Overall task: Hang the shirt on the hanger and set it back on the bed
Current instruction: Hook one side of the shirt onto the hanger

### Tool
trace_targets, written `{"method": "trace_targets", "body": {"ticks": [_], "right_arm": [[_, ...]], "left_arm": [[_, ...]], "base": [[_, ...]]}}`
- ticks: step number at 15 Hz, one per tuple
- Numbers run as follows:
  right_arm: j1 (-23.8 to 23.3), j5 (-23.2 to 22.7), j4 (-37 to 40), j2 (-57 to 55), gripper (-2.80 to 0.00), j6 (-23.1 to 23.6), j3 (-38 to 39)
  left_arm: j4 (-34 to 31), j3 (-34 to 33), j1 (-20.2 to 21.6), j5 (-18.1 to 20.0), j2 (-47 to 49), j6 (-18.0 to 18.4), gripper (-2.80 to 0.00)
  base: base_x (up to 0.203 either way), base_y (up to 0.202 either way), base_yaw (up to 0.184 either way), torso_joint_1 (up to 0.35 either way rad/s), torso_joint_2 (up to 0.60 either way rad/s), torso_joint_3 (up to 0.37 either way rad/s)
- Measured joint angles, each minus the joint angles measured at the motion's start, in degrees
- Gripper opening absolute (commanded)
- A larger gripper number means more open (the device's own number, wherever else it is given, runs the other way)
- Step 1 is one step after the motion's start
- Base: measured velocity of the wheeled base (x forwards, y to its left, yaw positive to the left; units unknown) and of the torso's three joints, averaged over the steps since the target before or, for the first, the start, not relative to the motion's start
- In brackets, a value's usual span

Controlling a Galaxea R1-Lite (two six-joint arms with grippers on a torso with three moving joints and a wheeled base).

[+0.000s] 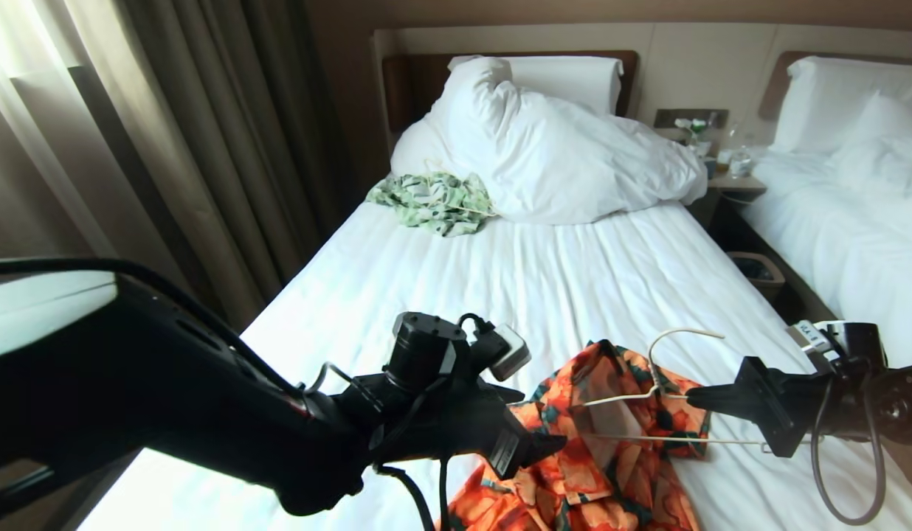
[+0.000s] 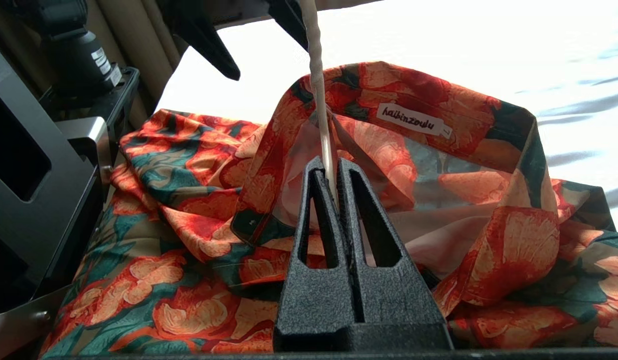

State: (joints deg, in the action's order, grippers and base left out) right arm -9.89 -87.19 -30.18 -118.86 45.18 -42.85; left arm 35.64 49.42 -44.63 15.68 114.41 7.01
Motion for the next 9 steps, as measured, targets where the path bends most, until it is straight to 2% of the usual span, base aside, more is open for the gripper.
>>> {"method": "trace_targets", "body": {"ticks": [4,7,9], "right_arm": [[-0.1,0.0,0.0,0.4,-2.8,0.0,-0.1],[-0.1,0.0,0.0,0.6,-2.8,-0.1,0.0],[-0.1,0.0,0.0,0.6,-2.8,-0.1,0.0]], "left_arm": [[0.5,4.0,0.5,0.1,6.1,2.0,0.0],[3.8,4.9,2.0,0.3,9.5,6.4,0.0],[3.9,5.9,2.1,0.2,10.5,6.9,0.0]], "base": [[0.0,0.0,0.0,0.0,0.0,0.0],[0.0,0.0,0.0,0.0,0.0,0.0],[0.0,0.0,0.0,0.0,0.0,0.0]]}}
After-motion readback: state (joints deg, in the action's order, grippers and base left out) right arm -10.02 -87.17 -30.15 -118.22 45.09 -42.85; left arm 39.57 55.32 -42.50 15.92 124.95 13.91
